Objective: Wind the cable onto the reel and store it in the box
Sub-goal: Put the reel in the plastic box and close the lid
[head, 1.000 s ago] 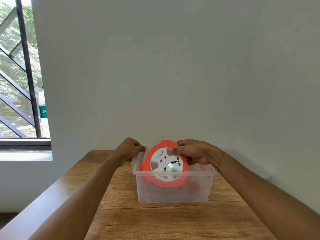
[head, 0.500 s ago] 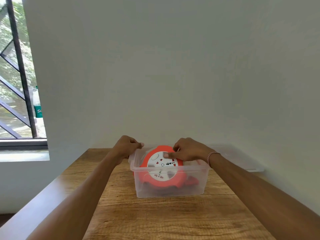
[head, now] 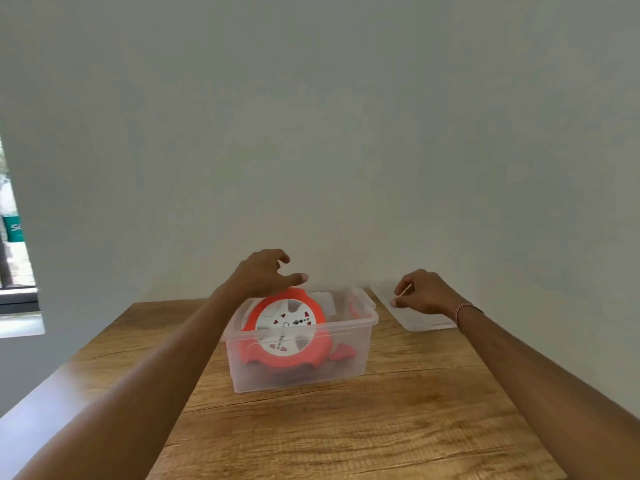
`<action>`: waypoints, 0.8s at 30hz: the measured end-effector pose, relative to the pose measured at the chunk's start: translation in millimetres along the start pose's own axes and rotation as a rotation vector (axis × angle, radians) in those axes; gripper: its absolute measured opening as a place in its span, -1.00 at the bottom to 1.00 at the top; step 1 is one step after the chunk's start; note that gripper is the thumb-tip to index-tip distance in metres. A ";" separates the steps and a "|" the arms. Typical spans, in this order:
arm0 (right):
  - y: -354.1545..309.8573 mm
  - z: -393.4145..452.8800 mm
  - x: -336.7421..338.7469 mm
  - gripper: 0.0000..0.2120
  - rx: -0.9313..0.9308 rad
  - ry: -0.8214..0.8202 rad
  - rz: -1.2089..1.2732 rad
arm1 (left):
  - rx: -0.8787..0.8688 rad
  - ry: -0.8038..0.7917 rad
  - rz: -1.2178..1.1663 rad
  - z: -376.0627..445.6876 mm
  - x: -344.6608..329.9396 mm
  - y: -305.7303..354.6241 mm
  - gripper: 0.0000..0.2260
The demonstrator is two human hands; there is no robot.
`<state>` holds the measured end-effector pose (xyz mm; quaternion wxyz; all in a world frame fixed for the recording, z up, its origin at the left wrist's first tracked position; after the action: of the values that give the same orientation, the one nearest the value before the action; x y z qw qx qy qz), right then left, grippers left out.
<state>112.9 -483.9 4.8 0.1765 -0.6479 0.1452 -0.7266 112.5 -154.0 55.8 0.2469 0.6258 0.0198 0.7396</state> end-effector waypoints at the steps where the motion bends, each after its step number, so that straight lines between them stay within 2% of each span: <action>1: 10.1 -2.3 -5.6 -0.58 -0.021 -0.008 -0.016 | -0.038 -0.009 0.034 4.3 -3.2 15.8 -0.32; 6: 36.0 -4.2 -32.1 -0.20 -0.074 -0.081 -0.108 | -0.197 -0.115 0.099 28.0 -33.2 97.5 -0.22; 11: 54.0 0.1 -38.1 -0.22 -0.072 -0.065 -0.141 | -0.255 -0.209 0.199 48.5 -67.6 147.0 -0.18; 14: 45.8 -3.0 -39.4 -0.35 0.076 -0.016 -0.405 | -0.251 -0.235 0.232 58.2 -79.4 156.1 -0.16; 17: 29.7 -10.5 -45.1 -0.48 0.246 0.115 -0.691 | -0.242 -0.264 0.238 64.3 -85.3 155.0 -0.10; 19: 22.6 -13.8 -47.0 -0.59 0.285 0.181 -0.711 | -0.239 -0.271 0.233 66.3 -87.2 151.5 -0.06; 24: 18.5 -7.2 -42.9 -0.87 0.218 0.210 -0.728 | -0.246 -0.277 0.218 70.2 -87.8 143.5 -0.02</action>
<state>111.3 -481.5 -42.4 -0.0408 -0.5567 -0.1549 -0.8151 137.6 -333.8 39.1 0.2402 0.6850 -0.1725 0.6658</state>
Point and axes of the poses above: each hand's wrist, its own z-axis towards the middle knuckle, its own x-axis out of the back of the hand, y = z × x, the point moved 7 cm from there along z, towards the middle knuckle, and after that the axes turned 8 degrees about -y, right-handed, at the moved point
